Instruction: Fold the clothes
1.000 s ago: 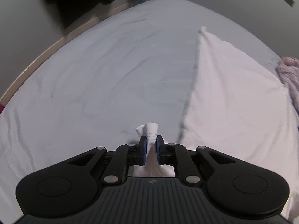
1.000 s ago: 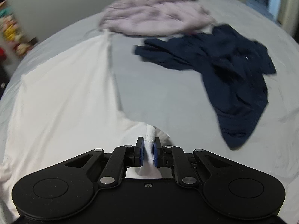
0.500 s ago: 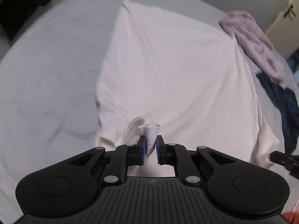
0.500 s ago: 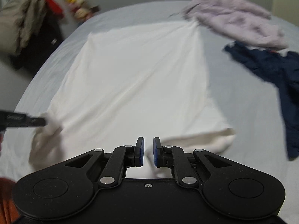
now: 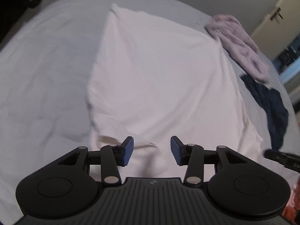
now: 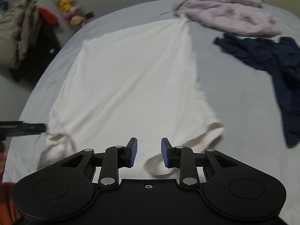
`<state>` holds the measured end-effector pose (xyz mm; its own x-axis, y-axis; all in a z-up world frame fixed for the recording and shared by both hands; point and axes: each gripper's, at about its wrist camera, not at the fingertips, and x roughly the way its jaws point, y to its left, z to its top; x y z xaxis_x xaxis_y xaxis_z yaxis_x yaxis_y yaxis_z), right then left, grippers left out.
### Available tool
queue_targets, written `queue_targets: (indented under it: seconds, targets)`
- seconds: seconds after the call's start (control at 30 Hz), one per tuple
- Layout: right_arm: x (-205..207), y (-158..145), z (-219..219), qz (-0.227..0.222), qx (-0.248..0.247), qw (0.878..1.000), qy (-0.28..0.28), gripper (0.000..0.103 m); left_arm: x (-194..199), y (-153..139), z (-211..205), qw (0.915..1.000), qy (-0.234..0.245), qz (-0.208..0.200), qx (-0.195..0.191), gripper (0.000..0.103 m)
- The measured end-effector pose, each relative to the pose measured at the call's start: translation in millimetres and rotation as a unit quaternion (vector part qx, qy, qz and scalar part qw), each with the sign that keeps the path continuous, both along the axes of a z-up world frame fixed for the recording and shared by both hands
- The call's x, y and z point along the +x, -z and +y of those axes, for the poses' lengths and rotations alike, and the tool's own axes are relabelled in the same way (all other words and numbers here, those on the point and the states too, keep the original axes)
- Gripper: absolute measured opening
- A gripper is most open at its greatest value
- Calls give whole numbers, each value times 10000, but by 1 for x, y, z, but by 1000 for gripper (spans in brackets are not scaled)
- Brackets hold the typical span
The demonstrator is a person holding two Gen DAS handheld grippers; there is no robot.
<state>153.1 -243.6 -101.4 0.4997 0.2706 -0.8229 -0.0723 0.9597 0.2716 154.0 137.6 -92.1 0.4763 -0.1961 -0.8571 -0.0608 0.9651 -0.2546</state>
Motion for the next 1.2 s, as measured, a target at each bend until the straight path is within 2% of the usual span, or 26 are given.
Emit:
queue_targets:
  seconds: [0.2, 0.27, 0.33, 0.57, 0.7, 0.8, 0.87, 1.0, 1.2]
  targets:
    - [3, 7, -26, 26, -208, 9987, 465, 27, 1, 8, 28, 9981, -457, 266, 309, 36]
    - [5, 13, -32, 65, -351, 9975, 611, 23, -1, 14, 37, 9966, -628, 314, 436, 36]
    - [8, 18, -36, 85, -462, 9963, 714, 12, -1, 18, 43, 9951, -776, 355, 493, 36]
    - [19, 43, -56, 250, -947, 9893, 1081, 9, 1, 39, 67, 9867, -1298, 681, 701, 36]
    - [24, 63, -59, 516, -1033, 9869, 1130, 9, 8, 45, 65, 9863, -1162, 910, 737, 36]
    - [28, 73, -53, 612, -899, 9885, 1051, 9, 12, 46, 62, 9890, -1037, 907, 547, 36]
    - [29, 71, -45, 526, -848, 9905, 952, 9, 15, 45, 58, 9908, -968, 853, 406, 36]
    - [35, 60, -26, 250, -870, 9937, 660, 9, 26, 43, 46, 9929, -808, 793, 373, 36]
    - [49, 55, 0, 45, -501, 9984, 241, 9, 42, 43, 26, 9957, -608, 692, 86, 36]
